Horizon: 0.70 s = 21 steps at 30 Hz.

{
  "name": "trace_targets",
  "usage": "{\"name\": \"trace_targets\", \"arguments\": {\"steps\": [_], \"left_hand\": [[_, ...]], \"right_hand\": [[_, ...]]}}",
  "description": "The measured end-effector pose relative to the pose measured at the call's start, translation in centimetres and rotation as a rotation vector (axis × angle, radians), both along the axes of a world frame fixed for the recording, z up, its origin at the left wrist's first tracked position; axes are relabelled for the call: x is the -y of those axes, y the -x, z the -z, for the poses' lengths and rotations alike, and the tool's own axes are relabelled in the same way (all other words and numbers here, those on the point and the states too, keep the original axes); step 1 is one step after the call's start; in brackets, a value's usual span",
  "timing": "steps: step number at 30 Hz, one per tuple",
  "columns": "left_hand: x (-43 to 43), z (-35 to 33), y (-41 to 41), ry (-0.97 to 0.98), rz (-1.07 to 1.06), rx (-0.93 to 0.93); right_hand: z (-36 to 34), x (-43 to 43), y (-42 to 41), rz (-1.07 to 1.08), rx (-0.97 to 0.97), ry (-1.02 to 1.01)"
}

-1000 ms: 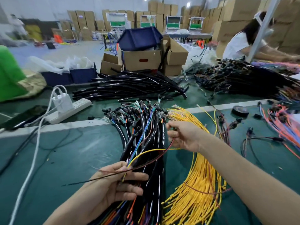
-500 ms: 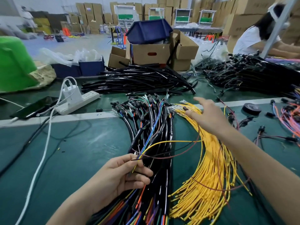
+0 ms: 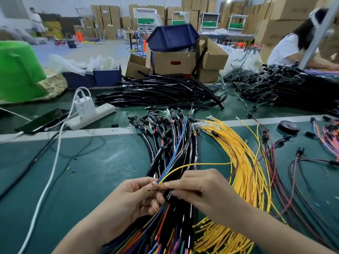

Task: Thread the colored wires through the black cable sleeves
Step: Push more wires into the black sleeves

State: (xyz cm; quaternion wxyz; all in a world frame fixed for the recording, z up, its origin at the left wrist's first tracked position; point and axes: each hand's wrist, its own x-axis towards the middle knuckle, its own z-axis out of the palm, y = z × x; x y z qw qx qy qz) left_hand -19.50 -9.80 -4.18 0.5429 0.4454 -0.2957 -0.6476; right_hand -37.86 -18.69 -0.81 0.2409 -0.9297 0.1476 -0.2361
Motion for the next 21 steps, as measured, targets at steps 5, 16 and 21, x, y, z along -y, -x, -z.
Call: {"name": "trace_targets", "arguments": {"steps": [5, 16, 21], "left_hand": [[-0.3, 0.1, -0.3, -0.044, 0.025, 0.077], [0.0, 0.1, -0.8, -0.033, 0.040, 0.104], [-0.5, -0.9, -0.4, 0.047, 0.085, 0.244]], "right_hand": [[-2.0, 0.1, -0.7, -0.074, -0.091, 0.124], [-1.6, 1.0, -3.2, -0.066, -0.190, -0.073], [-2.5, 0.9, -3.6, -0.021, -0.315, 0.101]]}}
